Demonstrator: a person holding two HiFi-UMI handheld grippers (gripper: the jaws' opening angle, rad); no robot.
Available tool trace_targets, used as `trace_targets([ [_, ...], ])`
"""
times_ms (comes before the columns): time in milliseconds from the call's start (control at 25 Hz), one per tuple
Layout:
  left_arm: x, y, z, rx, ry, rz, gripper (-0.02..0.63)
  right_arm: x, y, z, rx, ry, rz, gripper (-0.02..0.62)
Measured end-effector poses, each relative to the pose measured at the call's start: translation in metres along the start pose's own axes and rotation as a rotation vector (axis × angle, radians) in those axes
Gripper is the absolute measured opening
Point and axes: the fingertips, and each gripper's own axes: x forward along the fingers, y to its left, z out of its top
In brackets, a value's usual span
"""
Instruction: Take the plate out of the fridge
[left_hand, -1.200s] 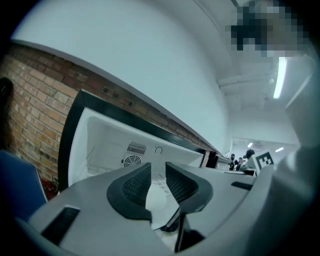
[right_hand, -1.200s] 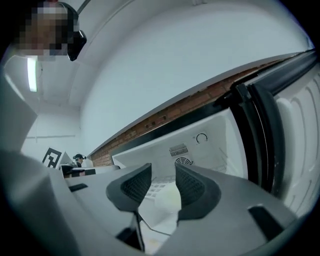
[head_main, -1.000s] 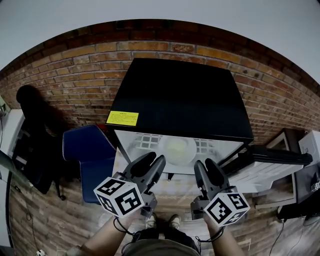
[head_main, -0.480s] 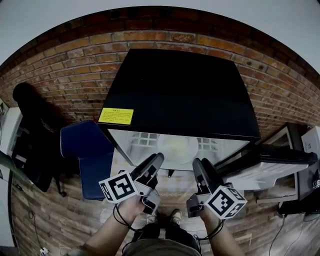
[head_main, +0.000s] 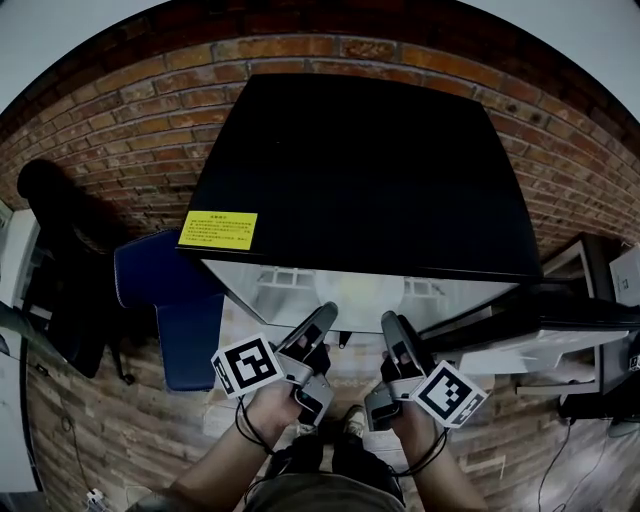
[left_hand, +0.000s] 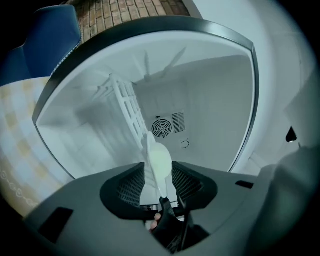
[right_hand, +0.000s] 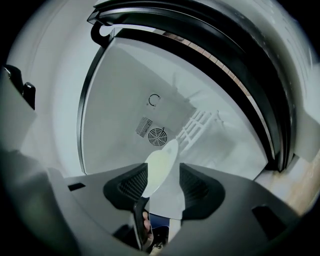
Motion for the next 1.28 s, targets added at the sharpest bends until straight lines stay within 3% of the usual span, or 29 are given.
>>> trace_targets([
  [160, 0.006, 0.005, -0.005, -0.050, 0.000, -0.018, 0.158, 0.010, 0.004, -0.005, 0.068, -0.002, 0.056, 0.183],
  [640, 0.022, 0.014, -0.016, -0.184, 0.021, -0.077, 0.156, 0.032, -0.003, -0.022, 0.162, 0.047, 0.069, 0.178],
  [1080, 0.030, 0.013, -0.016, -0.255, 0.021, -0.153, 0.084, 0.044, 0.003, -0.026, 0.218, 0.050, 0.130, 0.095],
  [1280, 0.030, 0.015, -0.016, -0.264, 0.029, -0.141, 0.058, 0.044, 0.000, -0.027, 0.273, 0.038, 0.131, 0.061],
])
